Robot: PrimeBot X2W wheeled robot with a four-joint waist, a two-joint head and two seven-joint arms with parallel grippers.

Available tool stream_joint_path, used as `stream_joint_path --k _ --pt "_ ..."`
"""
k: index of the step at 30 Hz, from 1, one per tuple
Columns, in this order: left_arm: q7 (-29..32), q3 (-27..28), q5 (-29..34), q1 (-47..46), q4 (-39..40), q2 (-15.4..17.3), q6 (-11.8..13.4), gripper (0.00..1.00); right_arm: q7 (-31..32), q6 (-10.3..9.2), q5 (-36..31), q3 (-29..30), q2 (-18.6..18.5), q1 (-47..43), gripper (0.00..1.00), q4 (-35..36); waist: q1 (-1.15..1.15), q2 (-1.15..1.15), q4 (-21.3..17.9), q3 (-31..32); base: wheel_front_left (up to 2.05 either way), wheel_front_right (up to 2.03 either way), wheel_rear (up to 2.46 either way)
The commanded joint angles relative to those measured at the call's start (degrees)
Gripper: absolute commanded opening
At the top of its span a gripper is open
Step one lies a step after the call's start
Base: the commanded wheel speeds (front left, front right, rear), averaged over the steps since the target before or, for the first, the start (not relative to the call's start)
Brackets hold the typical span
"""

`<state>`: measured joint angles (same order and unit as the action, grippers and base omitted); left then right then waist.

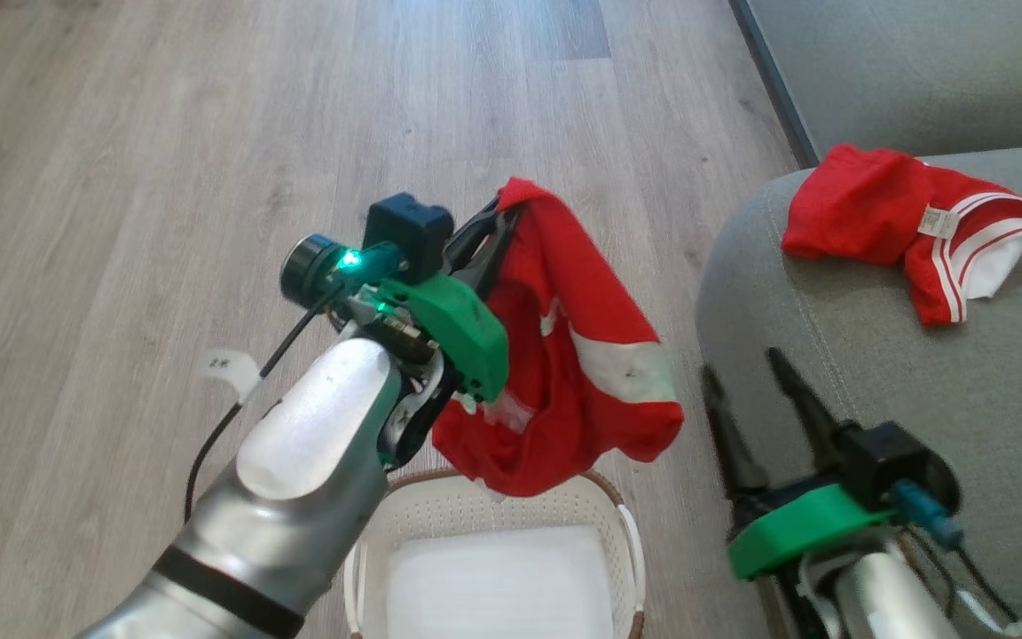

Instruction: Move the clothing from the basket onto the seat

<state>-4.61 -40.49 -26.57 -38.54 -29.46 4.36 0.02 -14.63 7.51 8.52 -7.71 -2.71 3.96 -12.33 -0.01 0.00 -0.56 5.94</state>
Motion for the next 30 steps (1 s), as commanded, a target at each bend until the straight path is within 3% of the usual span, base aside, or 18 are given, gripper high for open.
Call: stream_joint_path --k 1,10,18,30 --pt "0.22 1.67 -0.39 -4.80 2.34 0.29 0.25 0.00 -0.37 -0.02 0.63 -2.70 -0.17 2.51 1.00 2.31 0.01 0.00 0.09 0.34 0.00 0.00 0.00" --pt "0.50 -0.59 -1.44 -5.72 2.36 -0.84 0.22 0.00 -0.37 -0.02 0.60 -9.57 -0.17 4.04 1.00 2.27 0.01 0.00 0.57 1.22 0.00 0.00 0.00" --pt "-0.11 -2.51 -2.60 -6.65 1.59 -1.26 0.13 0.00 -0.37 -0.02 -5.08 -12.11 -0.17 9.99 1.00 -6.80 0.01 0.00 1.82 1.64 0.00 0.00 0.00" --pt "-0.94 -5.12 -4.28 -6.43 3.68 -1.43 0.59 0.00 -0.37 -0.02 -6.65 -16.18 -0.17 15.70 1.00 -16.83 0.01 0.00 3.93 2.06 0.00 0.00 0.00"
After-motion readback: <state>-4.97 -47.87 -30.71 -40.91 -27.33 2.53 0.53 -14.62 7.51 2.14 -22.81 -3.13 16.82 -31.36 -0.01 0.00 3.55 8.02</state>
